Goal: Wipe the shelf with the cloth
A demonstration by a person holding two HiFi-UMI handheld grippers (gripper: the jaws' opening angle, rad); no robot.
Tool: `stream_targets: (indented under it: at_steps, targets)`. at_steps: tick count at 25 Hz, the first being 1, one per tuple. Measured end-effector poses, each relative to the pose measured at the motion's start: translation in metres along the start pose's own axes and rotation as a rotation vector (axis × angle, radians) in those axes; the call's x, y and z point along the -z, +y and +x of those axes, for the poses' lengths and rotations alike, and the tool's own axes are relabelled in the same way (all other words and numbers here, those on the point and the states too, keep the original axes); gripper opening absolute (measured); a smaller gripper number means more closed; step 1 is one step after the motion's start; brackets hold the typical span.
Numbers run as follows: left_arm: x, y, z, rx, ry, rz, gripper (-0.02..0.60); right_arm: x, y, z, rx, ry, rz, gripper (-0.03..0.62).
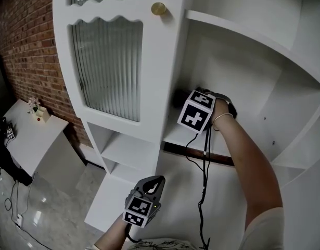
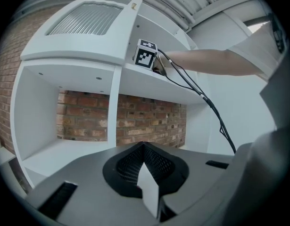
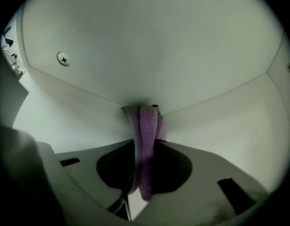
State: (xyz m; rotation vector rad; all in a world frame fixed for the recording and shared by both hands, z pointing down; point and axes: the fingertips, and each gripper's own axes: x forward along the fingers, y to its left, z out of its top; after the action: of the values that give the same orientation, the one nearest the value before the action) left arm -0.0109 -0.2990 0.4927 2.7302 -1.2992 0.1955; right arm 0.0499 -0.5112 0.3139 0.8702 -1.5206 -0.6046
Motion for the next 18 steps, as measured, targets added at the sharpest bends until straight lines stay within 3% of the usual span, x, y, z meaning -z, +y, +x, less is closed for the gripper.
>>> stream_targets:
  at_steps: [18]
  targets:
    - [-0.003,-0.046,-0.025,0.054,-0.001,0.047,0.006,-0.013,0.088,-0.108,-0.114,-0.064,-0.127,0.077]
